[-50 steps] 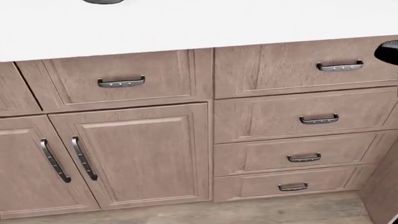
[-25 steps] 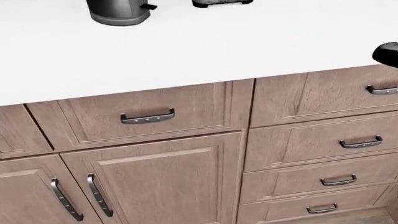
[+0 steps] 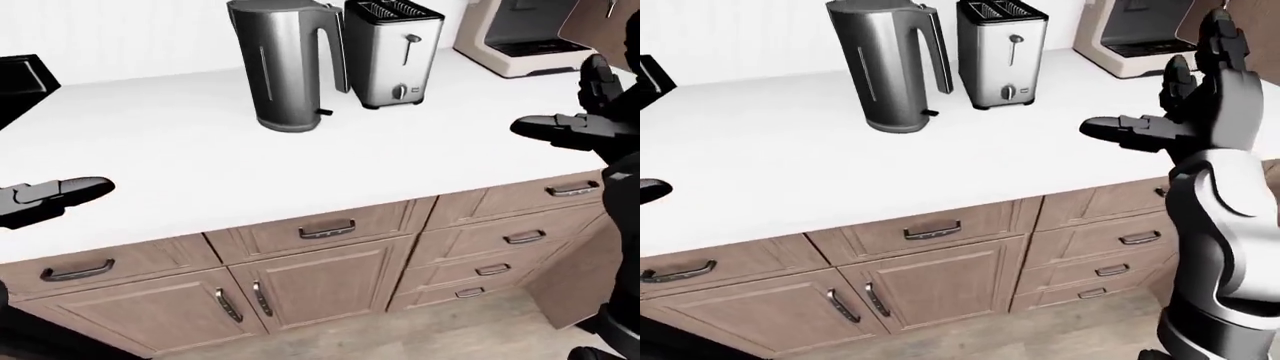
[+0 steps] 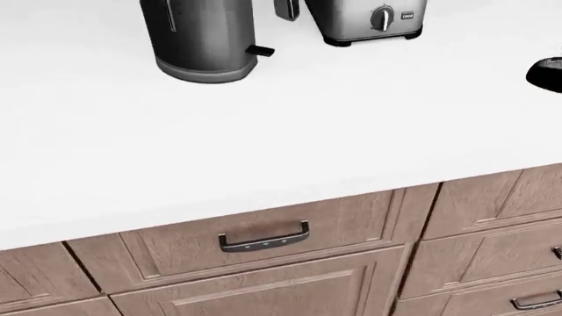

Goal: Press the button to open the lid of the electric kettle.

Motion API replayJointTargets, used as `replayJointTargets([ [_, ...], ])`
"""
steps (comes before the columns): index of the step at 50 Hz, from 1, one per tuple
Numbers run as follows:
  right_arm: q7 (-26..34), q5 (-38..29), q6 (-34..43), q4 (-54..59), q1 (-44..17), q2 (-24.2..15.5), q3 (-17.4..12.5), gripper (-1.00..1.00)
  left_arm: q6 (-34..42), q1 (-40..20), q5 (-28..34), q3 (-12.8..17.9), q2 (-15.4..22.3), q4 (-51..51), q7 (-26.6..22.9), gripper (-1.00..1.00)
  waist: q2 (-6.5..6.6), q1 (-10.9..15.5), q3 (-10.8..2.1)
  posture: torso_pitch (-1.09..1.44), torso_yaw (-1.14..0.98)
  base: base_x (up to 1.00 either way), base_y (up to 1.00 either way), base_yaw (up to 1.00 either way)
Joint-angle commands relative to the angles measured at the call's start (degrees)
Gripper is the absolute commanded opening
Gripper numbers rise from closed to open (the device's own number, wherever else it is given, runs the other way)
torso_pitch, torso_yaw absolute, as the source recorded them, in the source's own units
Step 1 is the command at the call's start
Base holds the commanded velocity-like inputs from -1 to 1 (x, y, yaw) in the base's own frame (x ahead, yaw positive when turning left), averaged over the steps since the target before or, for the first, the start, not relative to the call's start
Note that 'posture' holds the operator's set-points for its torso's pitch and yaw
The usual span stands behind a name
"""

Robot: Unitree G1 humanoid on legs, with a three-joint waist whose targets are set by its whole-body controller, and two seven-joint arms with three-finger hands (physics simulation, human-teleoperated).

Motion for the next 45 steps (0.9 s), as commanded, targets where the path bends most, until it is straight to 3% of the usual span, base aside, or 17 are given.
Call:
replayJointTargets([
  [1,-0.2,-0.4,-1.8,-1.6,-1.8,-1.6,-2.0,1.00,-2.0,-1.4,-0.2,0.3,1.3,-2.3,-0.2,1.00,-0.11,-0.3,-1.55,0.00,0.00,0.29,0.28,0.00],
  [9,-0.1,-0.6,-1.9,-1.8,-1.6,-1.5,-2.0,1.00,-1.9,-1.2,-0.1,0.4,1.2,-2.6,-0.3,1.00,-4.36,0.4,-1.30,0.00,0.00,0.29,0.26,0.00],
  [12,0.0,-0.6,-1.9,-1.9,-1.6,-1.5,-2.0,1.00,-1.6,-1.4,-0.3,0.6,1.5,-2.7,-0.3,1.00,-7.40,0.5,-2.39,0.00,0.00,0.29,0.22,0.00],
  [13,0.0,-0.5,-1.8,-1.9,-1.7,-1.5,-2.0,1.00,-1.6,-1.5,-0.4,0.6,1.5,-2.7,-0.2,1.00,-5.37,0.0,-1.66,0.00,0.00,0.28,0.22,0.00],
  [15,0.0,-0.5,-1.7,-2.0,-1.7,-1.6,-2.0,1.00,-2.0,-1.2,-0.1,0.2,1.1,-2.7,-0.2,1.00,-6.91,-0.2,-1.29,0.00,0.00,0.29,0.22,0.00],
  [17,-0.1,-0.4,-1.6,-2.0,-1.9,-1.7,-2.1,1.00,-1.7,-1.5,-0.3,0.4,1.4,-2.6,-0.2,1.00,-6.57,-0.6,-1.90,0.00,0.00,0.29,0.22,0.00],
  [20,-0.1,-0.4,-1.7,-2.1,-1.7,-1.5,-2.0,1.00,-1.6,-1.5,-0.3,0.4,1.5,-2.7,-0.1,1.00,-5.09,-1.1,-1.21,0.00,0.00,0.29,0.23,0.00],
  [23,-0.1,-0.4,-1.7,-2.0,-1.9,-1.6,-2.0,1.00,-1.7,-1.6,-0.3,0.1,1.3,-2.7,0.0,1.00,-2.27,-1.6,-1.20,0.00,0.00,0.29,0.22,0.00],
  [25,-0.2,-0.3,-1.5,-2.0,-2.1,-1.8,-2.1,1.00,-1.4,-1.7,-0.5,0.3,1.5,-2.8,0.1,1.00,1.91,-1.5,-4.04,0.00,0.00,0.29,0.19,0.00],
  [26,-0.3,-0.1,-1.4,-2.1,-2.1,-1.8,-2.1,1.00,-1.2,-1.8,-0.7,0.4,1.7,-2.9,0.2,1.00,0.21,-1.0,-1.63,0.00,0.00,0.23,0.10,0.00],
  [27,-0.3,-0.3,-1.4,-2.1,-2.0,-1.8,-1.9,1.00,-1.0,-1.9,-0.9,0.5,1.8,-3.0,0.3,1.00,0.95,-1.1,-0.66,0.00,0.00,0.11,0.00,0.00],
  [30,-0.3,0.2,-0.8,-2.7,-2.1,-1.8,-2.2,1.00,-0.9,-2.0,-1.2,0.6,2.0,-3.1,0.4,1.00,-0.53,-0.7,-0.85,0.00,0.00,0.00,0.00,0.00],
  [34,-0.5,0.6,-0.8,-2.5,-2.4,-2.1,-2.3,1.00,-0.5,-2.2,-1.5,0.5,2.3,-3.4,0.7,1.00,-2.36,-0.5,0.78,0.00,0.00,0.00,0.00,0.00],
  [38,-0.9,0.9,-0.8,-2.1,-2.6,-2.5,-2.4,1.00,-0.6,-2.3,-2.1,0.7,2.5,-3.4,1.0,1.00,-5.12,0.1,0.43,0.00,0.00,0.00,0.00,0.00],
  [40,-1.2,1.1,-0.7,-2.0,-2.8,-2.8,-2.5,1.00,-0.7,-2.0,-2.2,0.3,2.3,-3.6,0.9,1.00,-6.71,0.7,-1.38,0.00,0.00,0.00,0.00,0.00],
  [41,-1.3,1.2,-0.6,-2.0,-2.8,-2.8,-2.5,1.00,-0.6,-1.9,-2.1,0.2,2.3,-3.6,0.9,1.00,-5.63,0.7,-0.84,0.00,0.00,0.00,0.00,0.00],
  [45,-1.7,1.5,-0.6,-1.1,-3.7,-3.8,-2.5,1.00,0.0,-2.4,-3.0,0.2,2.3,-4.2,1.0,1.00,-4.67,0.9,-0.89,0.00,0.00,0.00,0.00,0.00],
])
